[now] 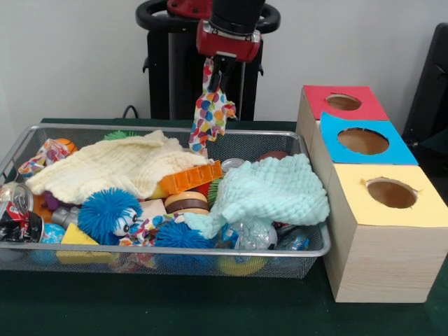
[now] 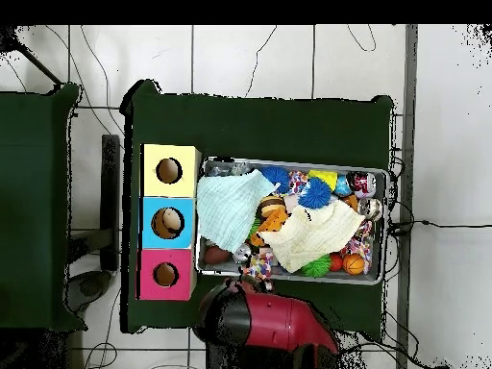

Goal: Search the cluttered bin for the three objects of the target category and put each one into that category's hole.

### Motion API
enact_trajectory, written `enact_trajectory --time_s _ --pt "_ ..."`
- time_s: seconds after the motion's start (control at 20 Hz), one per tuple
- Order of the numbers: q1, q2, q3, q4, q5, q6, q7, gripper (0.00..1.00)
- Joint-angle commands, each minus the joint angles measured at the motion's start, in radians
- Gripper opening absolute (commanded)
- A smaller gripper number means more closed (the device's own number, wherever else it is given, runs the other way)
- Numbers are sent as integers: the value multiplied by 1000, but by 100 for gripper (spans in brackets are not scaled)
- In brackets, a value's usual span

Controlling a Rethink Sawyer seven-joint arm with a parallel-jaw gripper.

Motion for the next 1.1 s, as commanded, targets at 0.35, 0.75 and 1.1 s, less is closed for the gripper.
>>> enact_trajectory --time_s 0.35,0.75,1.1 --pt "48 -12 110 -258 103 315 136 0" --pt "120 -16 118 -362 151 422 181 0" --pt "159 44 121 -434 193 410 203 0"
